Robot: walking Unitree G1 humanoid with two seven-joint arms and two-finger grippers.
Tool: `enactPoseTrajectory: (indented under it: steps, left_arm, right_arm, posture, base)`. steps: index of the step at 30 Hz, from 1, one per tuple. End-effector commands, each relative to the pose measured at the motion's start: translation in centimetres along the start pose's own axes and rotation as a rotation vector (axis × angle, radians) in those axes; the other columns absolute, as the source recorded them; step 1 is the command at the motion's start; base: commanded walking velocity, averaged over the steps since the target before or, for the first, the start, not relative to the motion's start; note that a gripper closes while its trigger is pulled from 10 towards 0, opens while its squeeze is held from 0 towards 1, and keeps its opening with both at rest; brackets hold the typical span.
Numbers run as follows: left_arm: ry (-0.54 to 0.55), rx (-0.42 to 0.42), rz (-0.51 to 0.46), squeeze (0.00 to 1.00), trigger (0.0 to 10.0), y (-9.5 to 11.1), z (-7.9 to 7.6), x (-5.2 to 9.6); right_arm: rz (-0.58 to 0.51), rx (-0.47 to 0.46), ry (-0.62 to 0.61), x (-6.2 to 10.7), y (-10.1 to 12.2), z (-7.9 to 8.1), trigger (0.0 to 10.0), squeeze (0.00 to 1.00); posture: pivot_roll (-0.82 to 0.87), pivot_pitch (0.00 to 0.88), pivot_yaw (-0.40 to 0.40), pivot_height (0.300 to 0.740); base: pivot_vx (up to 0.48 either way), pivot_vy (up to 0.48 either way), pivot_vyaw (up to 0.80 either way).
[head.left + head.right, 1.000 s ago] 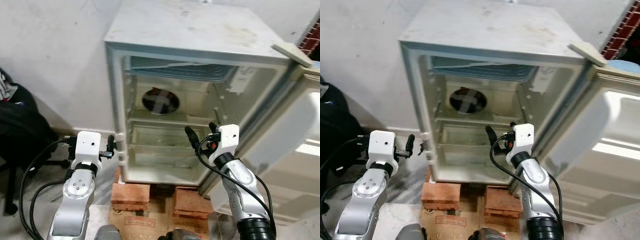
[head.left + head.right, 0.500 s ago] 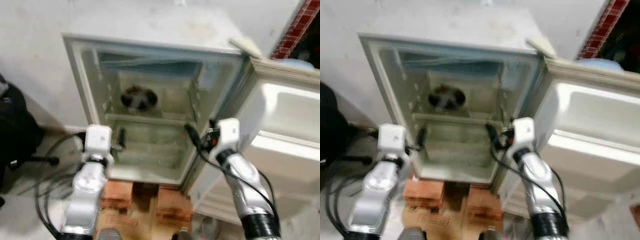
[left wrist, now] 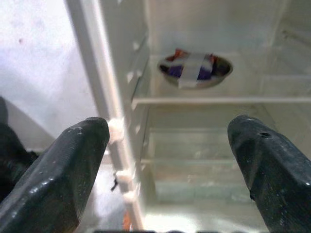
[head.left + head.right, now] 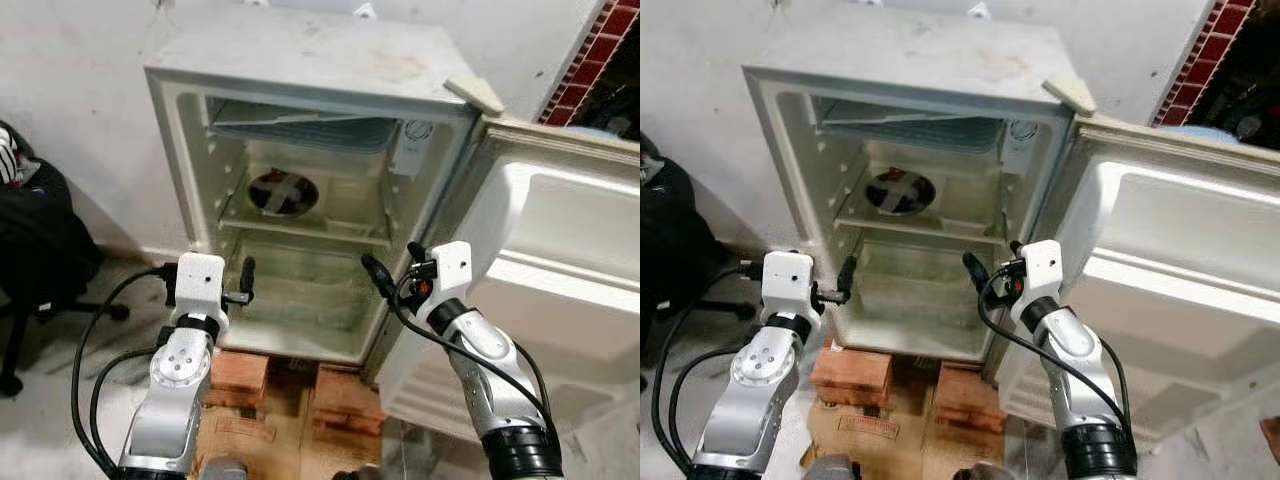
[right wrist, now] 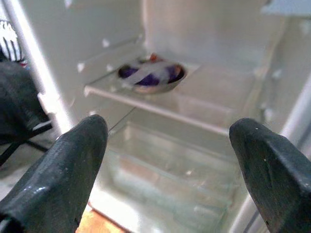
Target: Restocking fridge
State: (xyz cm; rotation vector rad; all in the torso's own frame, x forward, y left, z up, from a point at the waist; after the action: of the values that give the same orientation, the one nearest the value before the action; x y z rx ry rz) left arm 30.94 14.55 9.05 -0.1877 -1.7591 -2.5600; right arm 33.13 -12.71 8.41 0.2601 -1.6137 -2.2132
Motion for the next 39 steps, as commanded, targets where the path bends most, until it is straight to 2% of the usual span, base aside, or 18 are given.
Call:
enactPoseTrajectory:
  steps: [1,10,12,15,18,31,39]
  left_arm:
    - [-0.011,-0.001,0.000,0.00,10.0,0.0,-0.1,-0.1]
    - [0.007,-0.013,0.025,0.00,10.0,-0.3,0.3,-0.2]
    - [0.000,0.038,0.000,0.00,10.0,-0.1,0.5,-0.2]
    - [-0.009,0.017,0.009,0.00,10.0,-0.2,0.5,-0.3]
    - [-0.008,0.032,0.003,0.00,10.0,-0.1,0.7,-0.4]
    - [-0.014,0.045,-0.006,0.00,10.0,0.2,0.7,-1.0]
    - [-0.007,0.042,0.005,0.00,10.0,0.0,0.7,-1.1]
  right_arm:
    - [0.008,0.001,0.015,-0.2,0.1,0.2,10.0,0.00]
    - [0.011,0.020,0.033,-0.4,0.1,0.6,10.0,0.00]
    - [0.008,0.024,0.033,-0.4,0.2,0.6,10.0,0.00]
    - [0.005,0.029,0.021,-0.5,0.3,0.4,10.0,0.00]
    - [-0.002,0.035,0.002,-0.4,0.5,0.1,10.0,0.00]
    - [-0.017,0.057,-0.052,-0.6,1.5,-1.8,10.0,0.00]
    - [-0.012,0.069,-0.042,-0.8,1.6,-2.1,10.0,0.00]
  posture:
    - [0.07,0.000,-0.067,0.740]
    - [0.07,0.000,-0.065,0.740]
    - [0.06,0.000,-0.063,0.740]
    - [0.06,0.000,-0.064,0.740]
    - [0.06,0.000,-0.063,0.740]
    - [0.05,0.000,-0.061,0.740]
    - [0.05,0.000,-0.064,0.740]
  base:
    - [-0.349,0.000,0.00]
    - [-0.216,0.000,0.00]
    - [0.000,0.000,0.00]
    - [0.000,0.000,0.00]
    - [0.000,0.000,-0.17]
    - [0.000,-0.425,-0.74]
    - [0.030,-0.419,0.00]
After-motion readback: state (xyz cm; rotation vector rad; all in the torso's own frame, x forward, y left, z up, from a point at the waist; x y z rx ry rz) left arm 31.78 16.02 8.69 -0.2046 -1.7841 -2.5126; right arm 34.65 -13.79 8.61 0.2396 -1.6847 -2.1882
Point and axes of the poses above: a point about 5 cm out from each wrist's last joint towards the gripper, its own x axis pointing back from the gripper into the wrist, its own y axis along the axis of the wrist's last joint, z = x × y, the point moved 5 cm from there along -x, pointing out of the wrist towards the gripper, and after that the axes turned 13 degrees about -x, right-handed, at the moved point
